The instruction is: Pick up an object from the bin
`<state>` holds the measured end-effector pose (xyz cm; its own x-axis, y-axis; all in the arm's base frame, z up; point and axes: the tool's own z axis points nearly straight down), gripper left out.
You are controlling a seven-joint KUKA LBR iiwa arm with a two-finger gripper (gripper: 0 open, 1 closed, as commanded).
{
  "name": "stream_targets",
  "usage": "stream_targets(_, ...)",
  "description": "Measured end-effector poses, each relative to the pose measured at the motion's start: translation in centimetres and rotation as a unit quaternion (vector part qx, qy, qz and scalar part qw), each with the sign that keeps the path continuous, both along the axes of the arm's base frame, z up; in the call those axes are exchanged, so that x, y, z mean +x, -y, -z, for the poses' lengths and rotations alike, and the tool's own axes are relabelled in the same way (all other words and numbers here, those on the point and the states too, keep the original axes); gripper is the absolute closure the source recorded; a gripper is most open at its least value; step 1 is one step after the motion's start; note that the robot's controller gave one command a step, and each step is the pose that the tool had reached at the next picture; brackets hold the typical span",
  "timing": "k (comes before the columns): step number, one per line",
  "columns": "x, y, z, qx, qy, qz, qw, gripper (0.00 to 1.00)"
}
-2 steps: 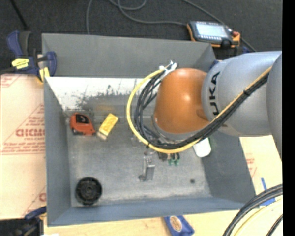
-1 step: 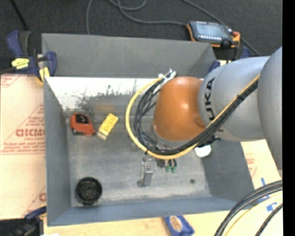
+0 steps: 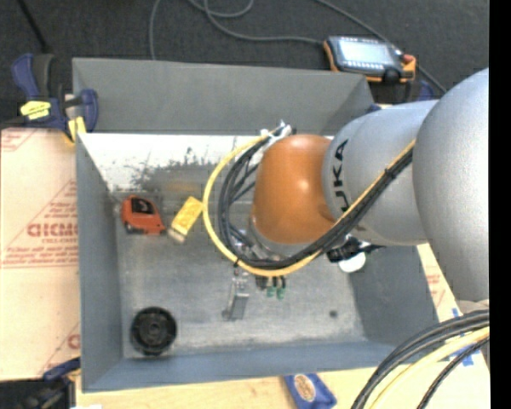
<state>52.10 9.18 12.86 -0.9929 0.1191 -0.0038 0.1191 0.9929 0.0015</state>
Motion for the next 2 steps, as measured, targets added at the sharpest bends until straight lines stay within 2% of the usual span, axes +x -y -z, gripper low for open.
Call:
stream_targets(1,-1.1,-1.2,3.7,-0.001,0.0008,-0.111,0.9938,0.0)
stream_targets(2,-1.1,-2.1,5.6,0.0,-0.0024,-0.095,0.9954,0.0)
